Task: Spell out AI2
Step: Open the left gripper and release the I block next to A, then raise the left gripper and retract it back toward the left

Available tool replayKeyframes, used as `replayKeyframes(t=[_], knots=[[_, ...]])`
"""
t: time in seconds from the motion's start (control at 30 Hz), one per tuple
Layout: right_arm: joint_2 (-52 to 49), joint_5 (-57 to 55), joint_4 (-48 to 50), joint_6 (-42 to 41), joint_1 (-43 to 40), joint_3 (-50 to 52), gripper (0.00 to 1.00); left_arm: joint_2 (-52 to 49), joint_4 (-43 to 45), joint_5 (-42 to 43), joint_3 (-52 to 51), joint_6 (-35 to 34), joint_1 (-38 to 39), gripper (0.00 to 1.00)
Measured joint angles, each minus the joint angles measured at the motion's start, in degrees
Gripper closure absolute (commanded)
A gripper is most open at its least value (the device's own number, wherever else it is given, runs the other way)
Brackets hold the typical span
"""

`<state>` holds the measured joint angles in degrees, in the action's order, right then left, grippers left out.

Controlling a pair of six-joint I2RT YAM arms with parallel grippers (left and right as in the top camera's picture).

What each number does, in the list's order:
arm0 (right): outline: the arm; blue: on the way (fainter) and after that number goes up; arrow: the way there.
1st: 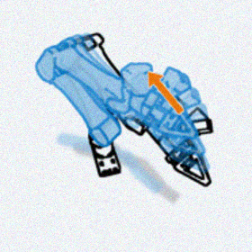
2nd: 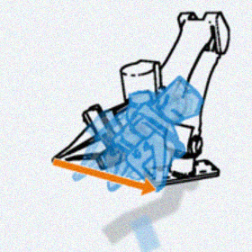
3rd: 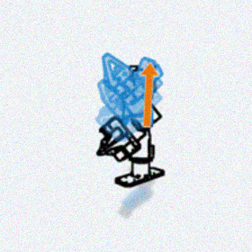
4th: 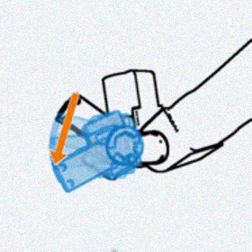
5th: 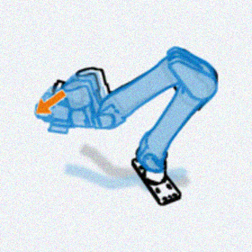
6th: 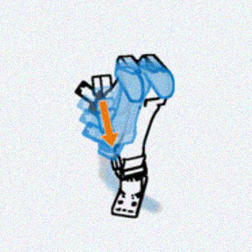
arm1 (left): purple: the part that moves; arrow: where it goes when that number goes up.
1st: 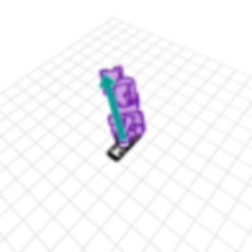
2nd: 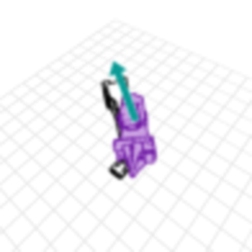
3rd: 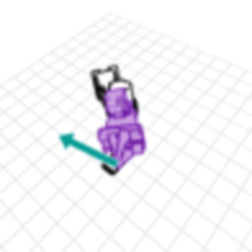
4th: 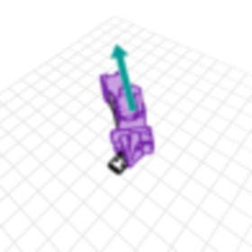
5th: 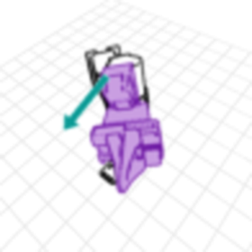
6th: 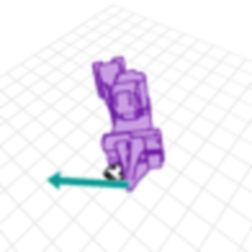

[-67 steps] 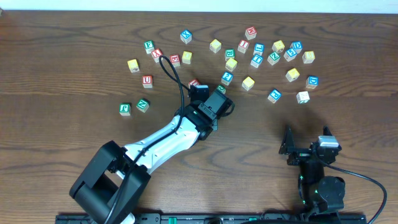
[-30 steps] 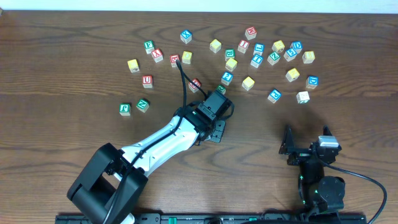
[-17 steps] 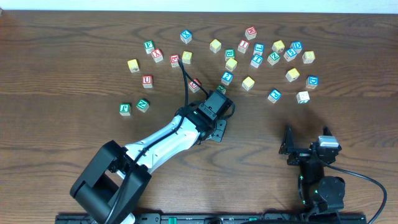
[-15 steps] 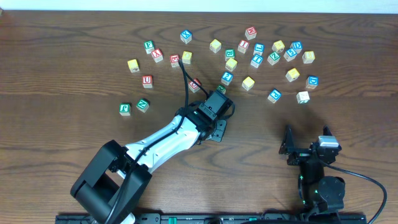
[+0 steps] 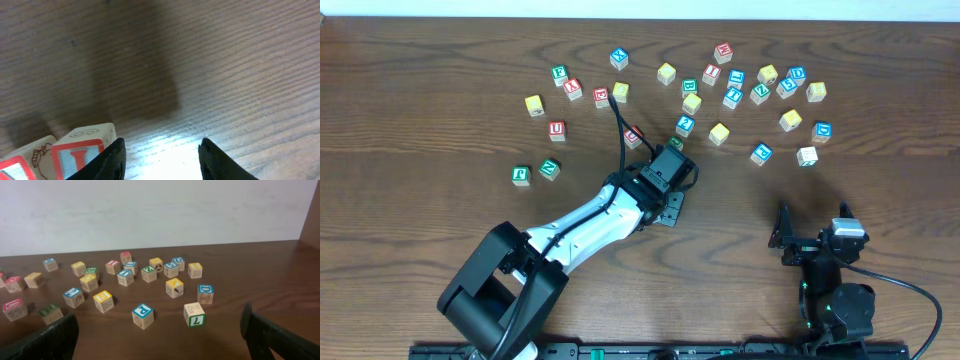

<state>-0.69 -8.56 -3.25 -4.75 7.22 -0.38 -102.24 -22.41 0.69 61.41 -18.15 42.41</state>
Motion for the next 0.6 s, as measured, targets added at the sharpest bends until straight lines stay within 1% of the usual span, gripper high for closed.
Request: replayKeyframes(t=[0.3,0.6], knots=[[0.0,0.0,0.0,0.0,0.0,0.0,0.01,-0.2,0.4,-2.1,0.0,-0.5,0.0,0.54],[0.0,0.0,0.0,0.0,0.0,0.0,0.01,-1.0,0.6,-2.4,0.0,-0.9,0.0,0.54]])
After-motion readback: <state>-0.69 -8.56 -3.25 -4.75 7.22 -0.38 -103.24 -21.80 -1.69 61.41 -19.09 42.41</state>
